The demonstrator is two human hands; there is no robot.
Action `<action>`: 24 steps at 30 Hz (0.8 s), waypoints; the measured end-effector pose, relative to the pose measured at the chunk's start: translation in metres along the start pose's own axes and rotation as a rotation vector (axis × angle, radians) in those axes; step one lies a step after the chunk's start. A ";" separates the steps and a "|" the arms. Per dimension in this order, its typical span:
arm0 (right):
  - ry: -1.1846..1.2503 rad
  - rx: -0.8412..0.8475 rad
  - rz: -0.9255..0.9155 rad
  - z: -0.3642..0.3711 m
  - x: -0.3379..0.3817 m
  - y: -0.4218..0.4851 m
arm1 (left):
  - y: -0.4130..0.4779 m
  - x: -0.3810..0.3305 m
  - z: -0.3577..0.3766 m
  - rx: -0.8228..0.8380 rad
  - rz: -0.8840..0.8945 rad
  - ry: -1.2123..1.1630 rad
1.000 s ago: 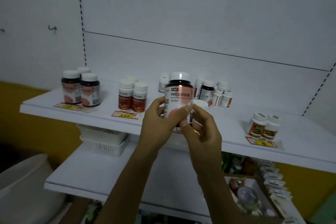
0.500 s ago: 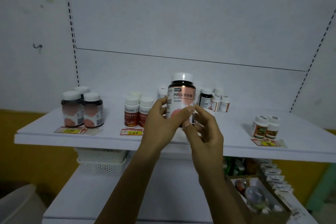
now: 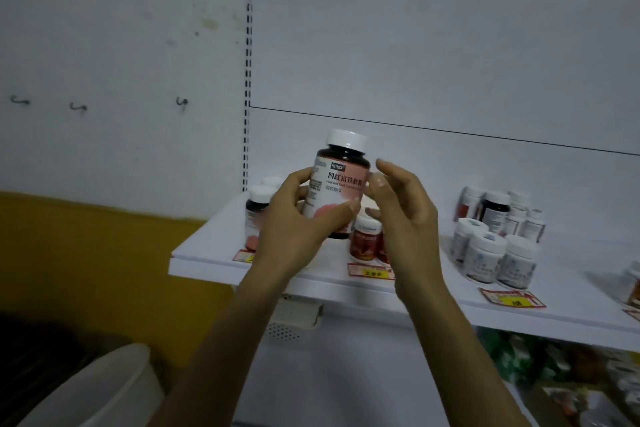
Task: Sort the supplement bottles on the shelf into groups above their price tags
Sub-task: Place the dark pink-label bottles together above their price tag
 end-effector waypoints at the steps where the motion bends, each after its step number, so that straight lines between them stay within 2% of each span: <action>1: -0.010 0.028 0.011 0.012 0.001 0.013 | 0.005 0.003 -0.011 -0.017 0.007 0.031; 7: -0.009 0.241 0.201 0.065 -0.005 0.074 | 0.040 0.017 -0.048 -0.057 0.032 0.080; 10: -0.006 0.292 0.245 0.074 -0.012 0.098 | 0.065 0.024 -0.053 -0.057 0.057 0.115; 14: -0.037 0.250 0.182 0.077 -0.025 0.129 | 0.098 0.038 -0.049 0.024 0.112 0.148; 17: -0.120 0.167 0.125 0.070 -0.042 0.154 | 0.124 0.056 -0.052 0.074 0.072 0.203; 22: -0.445 0.195 0.150 0.061 -0.089 0.181 | 0.168 0.091 -0.058 0.196 0.043 0.460; 24: -0.484 0.196 0.149 0.059 -0.103 0.186 | 0.178 0.099 -0.055 0.255 0.060 0.549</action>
Point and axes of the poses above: each hand's wrist, its own y-axis towards the middle knuckle, its own z-axis out of the palm, x = y × z, the point moved 1 cm from there along y, towards the middle knuckle, and after that the axes turned 11 degrees about y, right-handed, at the moved point
